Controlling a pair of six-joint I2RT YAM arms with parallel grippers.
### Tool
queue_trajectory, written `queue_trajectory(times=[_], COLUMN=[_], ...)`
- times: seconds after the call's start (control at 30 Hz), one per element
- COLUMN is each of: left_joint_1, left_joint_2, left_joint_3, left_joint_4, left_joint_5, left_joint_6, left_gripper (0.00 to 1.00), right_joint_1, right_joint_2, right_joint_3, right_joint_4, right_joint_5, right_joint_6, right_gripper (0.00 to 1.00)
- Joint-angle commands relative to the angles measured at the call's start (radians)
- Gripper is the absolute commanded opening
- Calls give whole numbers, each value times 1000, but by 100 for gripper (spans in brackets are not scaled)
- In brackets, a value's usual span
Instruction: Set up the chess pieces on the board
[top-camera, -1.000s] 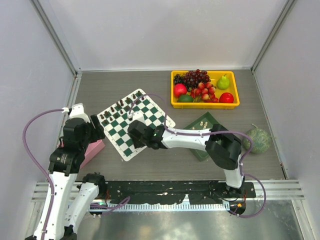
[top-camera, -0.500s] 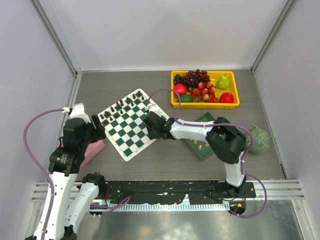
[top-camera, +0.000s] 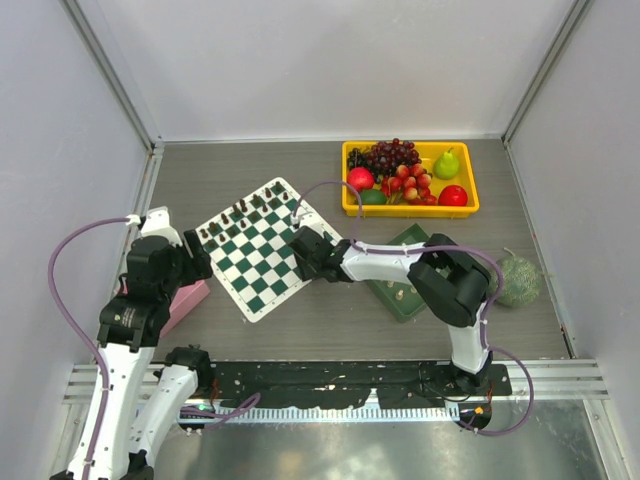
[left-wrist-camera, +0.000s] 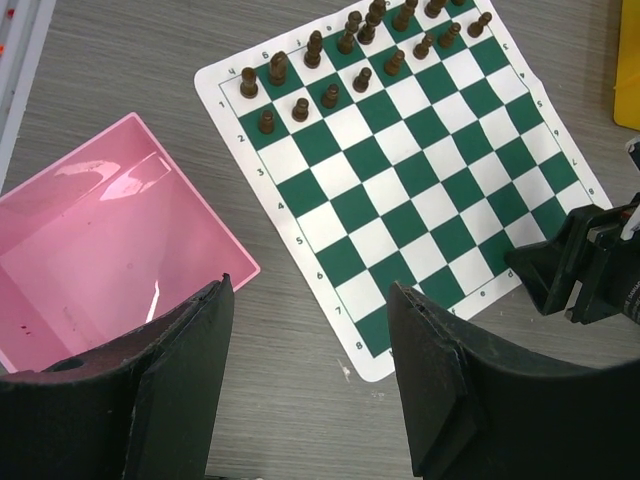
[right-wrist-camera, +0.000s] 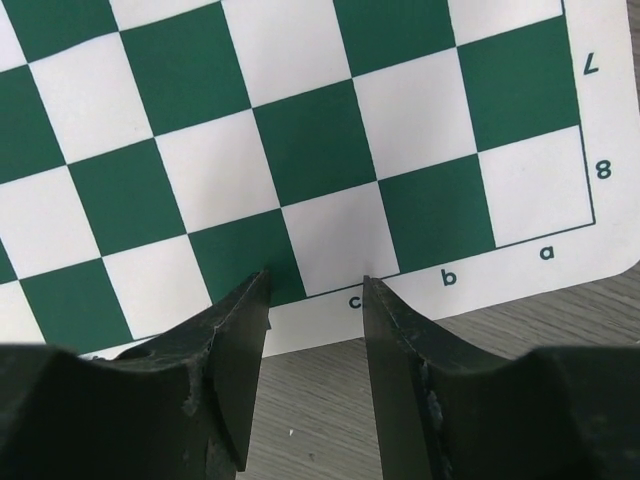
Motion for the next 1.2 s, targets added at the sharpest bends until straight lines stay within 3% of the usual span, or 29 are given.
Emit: queue_trajectory(times=[0.0,0.67,0.83,1.0,1.17], left_joint_1=[5,6,6,6,6], left_joint_2=[-2,-11,-22,-39,-56], left_joint_3=[-12,-40,-52,-53,-64], left_joint_4=[36,44,41,25,-1], left_joint_5=[20,40,50,62,10], left_joint_6=[12,16,32,42,50], left_gripper=[68,69,80,100,100], right_joint_1=[6,110,122,125,125], right_joint_2=[-45,-148,-169,-180,-200], right_joint_3=[-77,-240,-278,-278,-235], right_joint_4=[-5,5,19,13,-7], right_joint_5=[-22,1,-5,-8,-18], right_joint_6=[23,124,138,135,74], right_gripper=[48,48,48,48,51])
